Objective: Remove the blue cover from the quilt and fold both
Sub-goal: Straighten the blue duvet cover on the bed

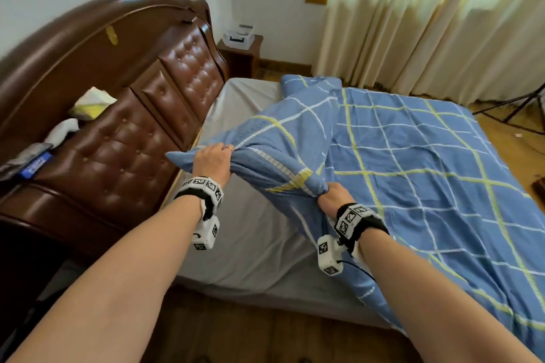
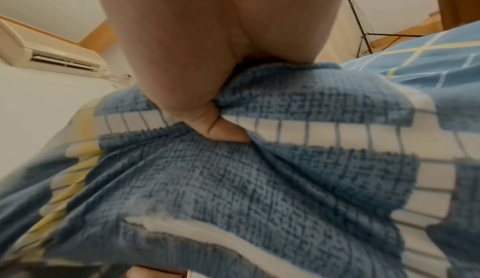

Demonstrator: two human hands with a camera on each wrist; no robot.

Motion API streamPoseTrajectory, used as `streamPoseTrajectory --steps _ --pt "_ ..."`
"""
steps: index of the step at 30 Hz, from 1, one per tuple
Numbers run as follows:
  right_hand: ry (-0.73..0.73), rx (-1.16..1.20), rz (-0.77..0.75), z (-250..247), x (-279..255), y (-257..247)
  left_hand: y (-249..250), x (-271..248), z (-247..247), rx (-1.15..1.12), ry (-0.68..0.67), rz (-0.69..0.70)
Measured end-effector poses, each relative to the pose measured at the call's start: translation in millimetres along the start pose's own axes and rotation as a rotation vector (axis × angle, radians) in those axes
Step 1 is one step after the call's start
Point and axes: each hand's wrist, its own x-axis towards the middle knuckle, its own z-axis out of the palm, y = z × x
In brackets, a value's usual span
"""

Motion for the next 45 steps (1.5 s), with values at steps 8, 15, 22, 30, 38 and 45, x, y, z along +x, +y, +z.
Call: streamPoseTrajectory --steps 8,15,22,30,38,45 --pt "-0.029 -0.252 -0.111 137 -10 -157 -183 -48 -40 0.219 -0.046 0.212" --pt "-0.447 -0.424 -0.338 260 -33 -241 -318 -161 18 0.220 -0.637 -0.199" --pt "-0.615 -0.236 -0.094 277 -34 -164 -287 -154 90 0.101 -0.806 -0.105" --pt "-0.307 -0.004 0.021 141 -38 -47 -85 -73 66 -0.098 -0.712 0.128" --pt "0.039 0.229 0.152 -64 -135 233 291 -69 -1 -0.155 -0.582 0.530" --pt "0.282 0.287 0.383 -215 -270 507 619 -146 -38 -0.148 -0.600 0.879"
